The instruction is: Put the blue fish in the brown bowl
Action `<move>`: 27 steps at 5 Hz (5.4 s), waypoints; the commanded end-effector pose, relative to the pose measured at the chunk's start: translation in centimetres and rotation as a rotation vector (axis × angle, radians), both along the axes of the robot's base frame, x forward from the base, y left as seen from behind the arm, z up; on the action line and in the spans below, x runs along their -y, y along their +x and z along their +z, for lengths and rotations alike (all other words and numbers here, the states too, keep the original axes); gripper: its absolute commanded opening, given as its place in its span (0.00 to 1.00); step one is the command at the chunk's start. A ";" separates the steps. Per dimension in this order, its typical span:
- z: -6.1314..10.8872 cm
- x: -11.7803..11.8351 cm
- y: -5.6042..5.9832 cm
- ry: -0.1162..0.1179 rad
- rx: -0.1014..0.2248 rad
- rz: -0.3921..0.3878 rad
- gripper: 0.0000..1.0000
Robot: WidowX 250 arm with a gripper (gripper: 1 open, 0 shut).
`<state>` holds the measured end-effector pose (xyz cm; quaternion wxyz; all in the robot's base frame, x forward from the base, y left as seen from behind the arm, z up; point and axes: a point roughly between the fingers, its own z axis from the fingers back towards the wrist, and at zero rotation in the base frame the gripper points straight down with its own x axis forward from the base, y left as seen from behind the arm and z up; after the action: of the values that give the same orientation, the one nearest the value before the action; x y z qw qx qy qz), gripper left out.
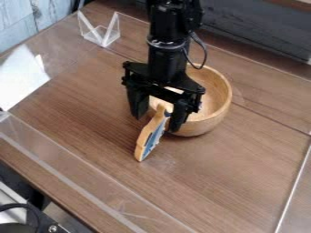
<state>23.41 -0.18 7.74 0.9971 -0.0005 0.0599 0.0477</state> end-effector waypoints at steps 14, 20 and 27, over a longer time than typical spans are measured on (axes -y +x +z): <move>-1.3 0.2 -2.0 -0.034 0.045 0.014 1.00; -1.3 0.5 -2.2 -0.030 0.053 -0.001 0.00; -1.3 0.7 -2.4 -0.018 0.061 -0.022 0.00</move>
<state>20.53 -0.82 5.68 0.9977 -0.0107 0.0512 0.0419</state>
